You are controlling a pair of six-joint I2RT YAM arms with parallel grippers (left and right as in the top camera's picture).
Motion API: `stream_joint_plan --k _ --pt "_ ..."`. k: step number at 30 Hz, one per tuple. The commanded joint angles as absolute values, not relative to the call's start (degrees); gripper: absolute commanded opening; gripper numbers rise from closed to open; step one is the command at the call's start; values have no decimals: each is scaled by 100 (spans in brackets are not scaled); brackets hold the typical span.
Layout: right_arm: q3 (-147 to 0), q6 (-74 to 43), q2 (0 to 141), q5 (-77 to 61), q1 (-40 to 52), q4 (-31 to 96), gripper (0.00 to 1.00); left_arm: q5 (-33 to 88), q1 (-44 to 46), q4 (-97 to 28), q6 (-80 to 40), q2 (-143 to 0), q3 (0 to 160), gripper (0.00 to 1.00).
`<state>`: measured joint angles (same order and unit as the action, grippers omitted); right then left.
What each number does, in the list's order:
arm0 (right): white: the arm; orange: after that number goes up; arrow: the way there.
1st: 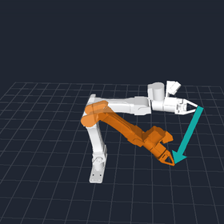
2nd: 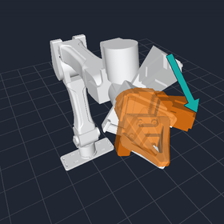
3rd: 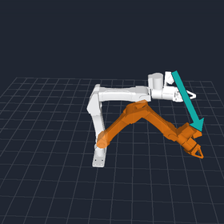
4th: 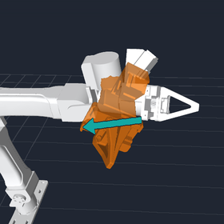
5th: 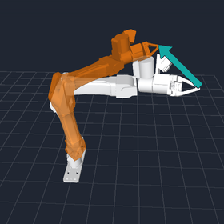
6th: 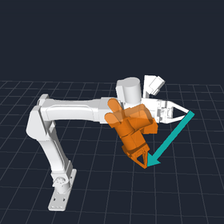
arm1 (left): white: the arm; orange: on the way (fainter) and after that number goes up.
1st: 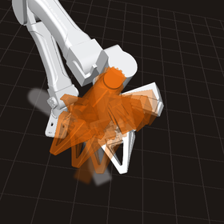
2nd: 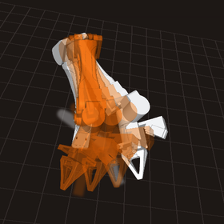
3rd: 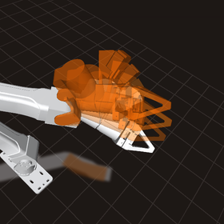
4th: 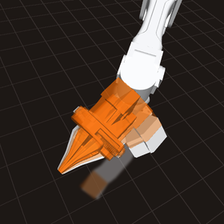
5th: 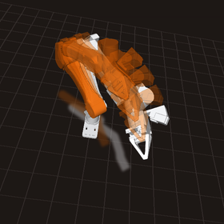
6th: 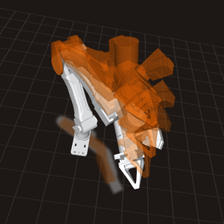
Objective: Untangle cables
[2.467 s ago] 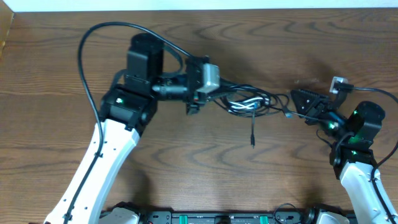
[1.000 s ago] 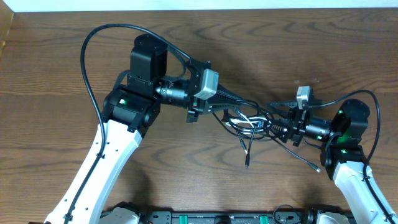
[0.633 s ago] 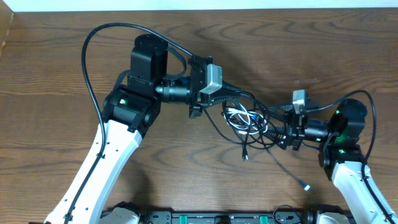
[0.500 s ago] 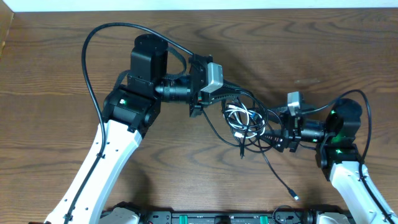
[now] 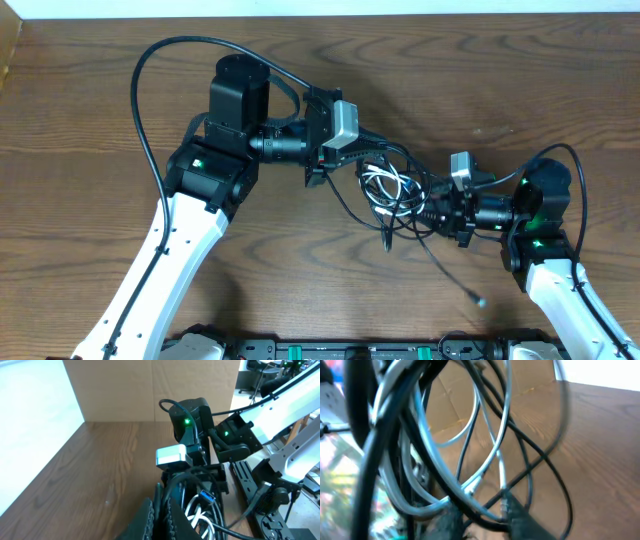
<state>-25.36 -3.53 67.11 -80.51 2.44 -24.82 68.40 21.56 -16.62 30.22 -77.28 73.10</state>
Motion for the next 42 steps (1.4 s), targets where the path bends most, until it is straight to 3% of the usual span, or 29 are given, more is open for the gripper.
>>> stream_joint_plan --k 1,6,18,26,34,40,42 --pt "-2580 -250 6713 -8051 279 -2484 9 6530 2167 -1643 3030 -7717 7317 7" --pt "-2580 -248 6713 -8042 259 -2464 2 5968 2156 -1662 3033 -7717 7317 8" --pt "-2580 -290 6713 -7793 -158 -2161 1 4591 1621 -2058 3024 -7714 7317 7" --pt "-2580 -292 6713 -7793 -489 -2032 1 4560 982 -2224 2816 -7714 7317 8" --pt "-2580 -340 6713 -7592 -532 -2034 2 4823 934 -2941 2829 -7717 7317 8" --pt "-2580 -1173 6713 -5487 -532 -1953 4 4858 934 -3673 3116 -7717 7317 7" --pt "-2580 -1660 6713 -4473 -532 -1796 18 4860 934 -3868 3232 -7717 7317 7"
